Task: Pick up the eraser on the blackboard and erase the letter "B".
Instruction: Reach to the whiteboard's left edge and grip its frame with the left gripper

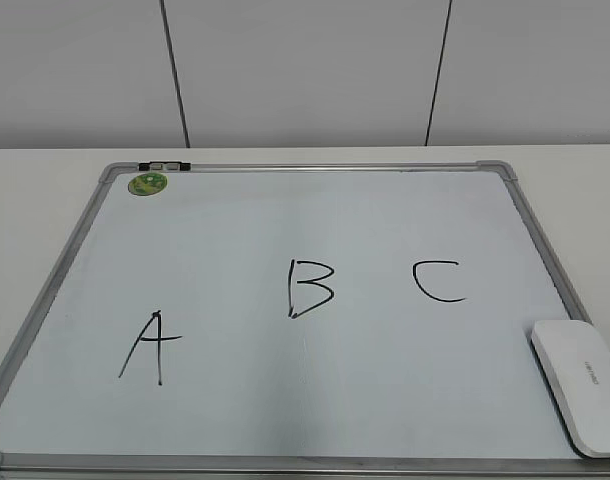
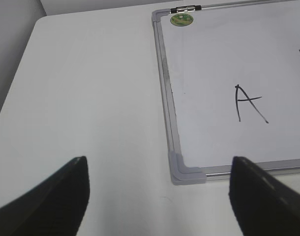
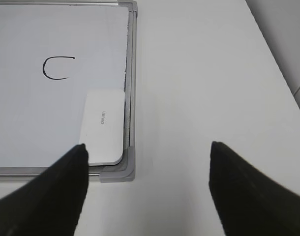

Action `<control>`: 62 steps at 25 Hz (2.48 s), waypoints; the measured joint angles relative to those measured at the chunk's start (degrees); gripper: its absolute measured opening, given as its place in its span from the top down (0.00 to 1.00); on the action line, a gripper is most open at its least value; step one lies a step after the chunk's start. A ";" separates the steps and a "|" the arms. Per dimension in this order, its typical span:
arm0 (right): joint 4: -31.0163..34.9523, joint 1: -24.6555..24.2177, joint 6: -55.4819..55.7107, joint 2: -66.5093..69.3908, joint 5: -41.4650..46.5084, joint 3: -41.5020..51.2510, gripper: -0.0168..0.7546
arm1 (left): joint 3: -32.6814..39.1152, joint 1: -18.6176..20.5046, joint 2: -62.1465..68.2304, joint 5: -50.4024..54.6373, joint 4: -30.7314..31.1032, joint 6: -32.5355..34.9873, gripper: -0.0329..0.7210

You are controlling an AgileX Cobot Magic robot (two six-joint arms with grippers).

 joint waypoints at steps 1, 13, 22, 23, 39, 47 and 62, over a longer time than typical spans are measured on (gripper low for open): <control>0.00 0.00 0.00 0.00 0.00 0.00 0.22 | 0.00 0.00 0.00 0.00 0.00 0.00 0.08; 0.00 0.00 0.00 0.00 0.00 0.00 0.22 | 0.00 0.00 0.00 0.00 0.00 0.00 0.11; 0.00 0.00 0.00 0.00 0.00 0.00 0.22 | 0.00 0.00 0.00 0.00 0.00 0.00 0.21; 0.00 0.00 0.00 0.00 0.00 0.00 0.22 | 0.00 0.00 0.00 0.00 0.00 0.00 0.21; 0.00 0.00 0.00 0.00 0.00 0.00 0.22 | -5.90 0.00 6.15 -0.10 -3.33 0.00 0.21; 0.00 0.00 0.00 0.00 0.00 0.00 0.22 | -11.02 0.00 24.49 -4.34 -3.44 0.00 0.21; 0.00 0.00 0.00 0.00 0.00 0.00 0.22 | -18.44 0.00 52.99 -13.21 -3.85 0.00 0.21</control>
